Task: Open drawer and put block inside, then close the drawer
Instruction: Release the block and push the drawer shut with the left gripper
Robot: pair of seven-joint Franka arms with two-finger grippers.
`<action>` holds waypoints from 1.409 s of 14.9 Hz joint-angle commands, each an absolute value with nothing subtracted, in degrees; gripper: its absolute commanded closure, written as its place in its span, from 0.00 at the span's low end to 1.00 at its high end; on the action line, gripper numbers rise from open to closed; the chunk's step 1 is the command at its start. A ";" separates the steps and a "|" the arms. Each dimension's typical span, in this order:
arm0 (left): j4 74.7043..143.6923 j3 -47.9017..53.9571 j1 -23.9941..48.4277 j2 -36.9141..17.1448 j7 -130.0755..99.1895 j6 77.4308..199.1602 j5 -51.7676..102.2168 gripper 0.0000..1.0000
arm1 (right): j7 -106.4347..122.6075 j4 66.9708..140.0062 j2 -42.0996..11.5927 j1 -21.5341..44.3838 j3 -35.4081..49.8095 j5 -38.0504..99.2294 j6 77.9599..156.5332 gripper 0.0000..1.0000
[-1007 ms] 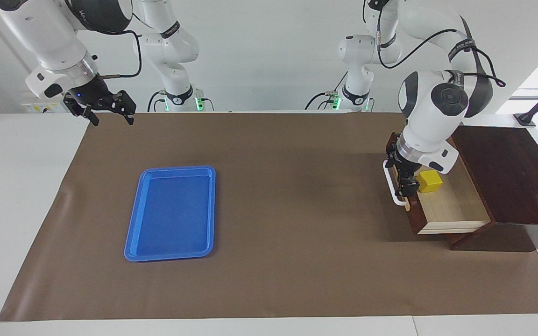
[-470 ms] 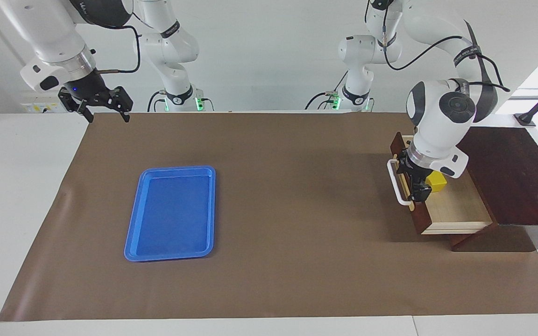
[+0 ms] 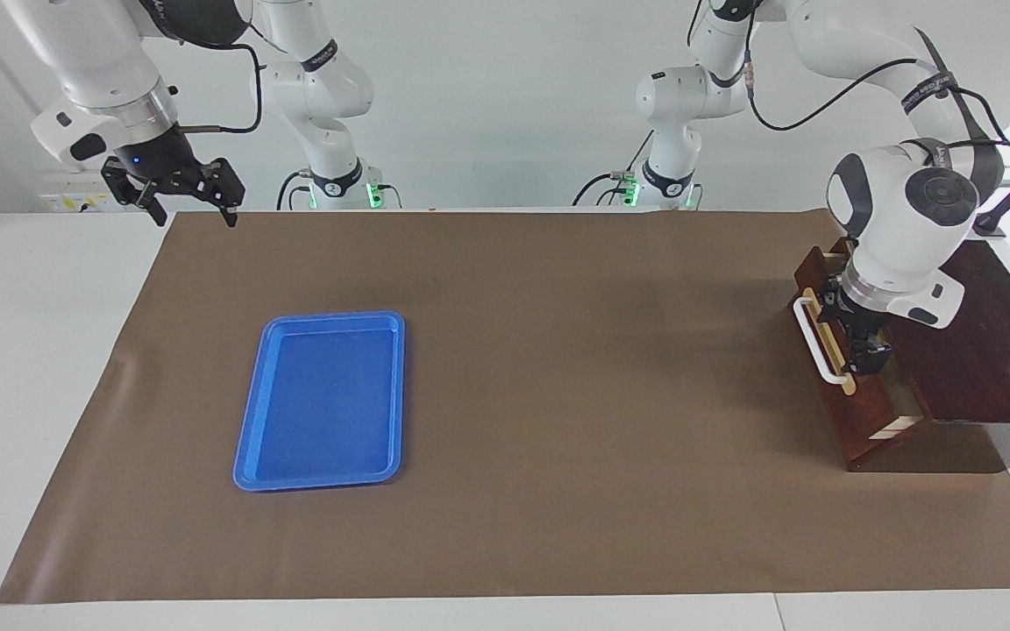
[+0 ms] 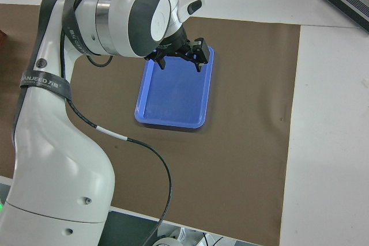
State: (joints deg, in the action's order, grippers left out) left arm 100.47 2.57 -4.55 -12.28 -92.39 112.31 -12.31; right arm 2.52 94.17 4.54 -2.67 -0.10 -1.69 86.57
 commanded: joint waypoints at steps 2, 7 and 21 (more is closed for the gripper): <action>102.22 2.81 -7.56 -11.07 -88.95 114.87 -13.71 0.00 | 1.58 92.37 3.95 -3.78 0.35 -0.17 85.17 0.00; 96.62 2.81 -8.35 -11.78 -86.32 109.72 -13.71 0.00 | 2.02 92.37 4.22 -3.60 0.35 -0.70 84.99 0.00; 94.13 3.34 -2.90 -1.50 -20.85 87.10 -3.25 0.00 | 2.02 93.96 3.78 -3.17 0.00 -0.53 84.55 0.00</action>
State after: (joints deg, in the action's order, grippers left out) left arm 92.46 3.93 -4.33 -3.43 -27.17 88.65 -4.11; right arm 2.52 93.79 3.62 -2.65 -0.38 -1.20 84.79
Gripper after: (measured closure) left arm 0.000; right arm 0.000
